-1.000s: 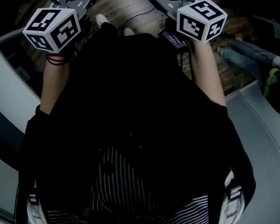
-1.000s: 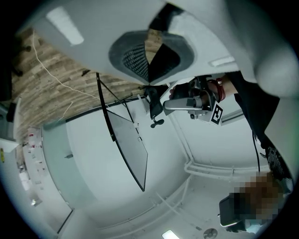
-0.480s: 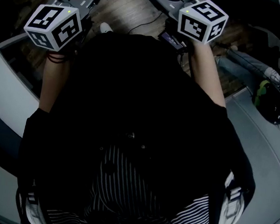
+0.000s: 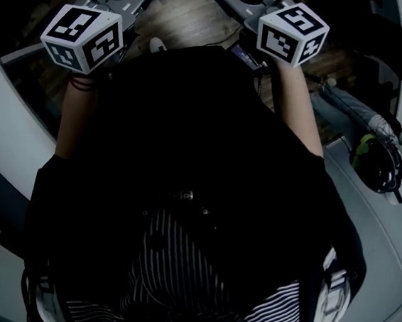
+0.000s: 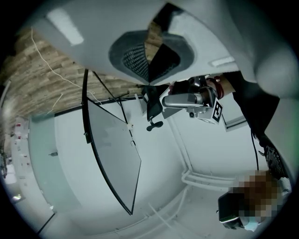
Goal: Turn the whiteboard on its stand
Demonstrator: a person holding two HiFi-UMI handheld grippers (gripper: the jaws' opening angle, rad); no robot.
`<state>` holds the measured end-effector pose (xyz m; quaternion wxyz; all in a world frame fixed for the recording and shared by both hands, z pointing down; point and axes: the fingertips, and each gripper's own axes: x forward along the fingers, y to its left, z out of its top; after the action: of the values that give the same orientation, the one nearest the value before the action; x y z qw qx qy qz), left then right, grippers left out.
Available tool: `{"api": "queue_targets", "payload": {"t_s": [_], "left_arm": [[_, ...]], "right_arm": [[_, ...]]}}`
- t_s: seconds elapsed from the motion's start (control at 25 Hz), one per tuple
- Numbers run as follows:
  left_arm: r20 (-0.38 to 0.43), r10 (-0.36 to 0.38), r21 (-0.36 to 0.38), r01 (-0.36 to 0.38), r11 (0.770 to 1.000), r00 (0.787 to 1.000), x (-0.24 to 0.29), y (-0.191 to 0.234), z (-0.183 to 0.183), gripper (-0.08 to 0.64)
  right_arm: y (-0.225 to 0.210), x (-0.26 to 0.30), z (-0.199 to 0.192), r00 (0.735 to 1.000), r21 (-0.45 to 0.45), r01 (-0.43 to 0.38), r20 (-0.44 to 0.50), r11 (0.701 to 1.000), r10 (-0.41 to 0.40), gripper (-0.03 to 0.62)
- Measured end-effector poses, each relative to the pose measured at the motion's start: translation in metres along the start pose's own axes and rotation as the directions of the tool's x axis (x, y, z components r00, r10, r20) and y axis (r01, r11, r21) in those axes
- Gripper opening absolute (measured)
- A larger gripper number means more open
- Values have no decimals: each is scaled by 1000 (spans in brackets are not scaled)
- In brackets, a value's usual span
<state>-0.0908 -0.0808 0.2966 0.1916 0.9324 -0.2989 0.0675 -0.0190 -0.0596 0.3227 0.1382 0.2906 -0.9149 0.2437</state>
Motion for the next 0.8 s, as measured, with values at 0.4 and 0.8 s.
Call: {"api": "queue_targets", "payload": {"t_s": [0.4,0.8], "left_arm": [[8,50,-39,-50,998,999,-5,18,12,2],[-9,105,-54,-105,993,994,48,59,24,2]], "right_arm": [[-10,18,27,997,-5,-74,-17,997,74,0],[-80,38,49,990,36,-137,-16,990,137,0]]}}
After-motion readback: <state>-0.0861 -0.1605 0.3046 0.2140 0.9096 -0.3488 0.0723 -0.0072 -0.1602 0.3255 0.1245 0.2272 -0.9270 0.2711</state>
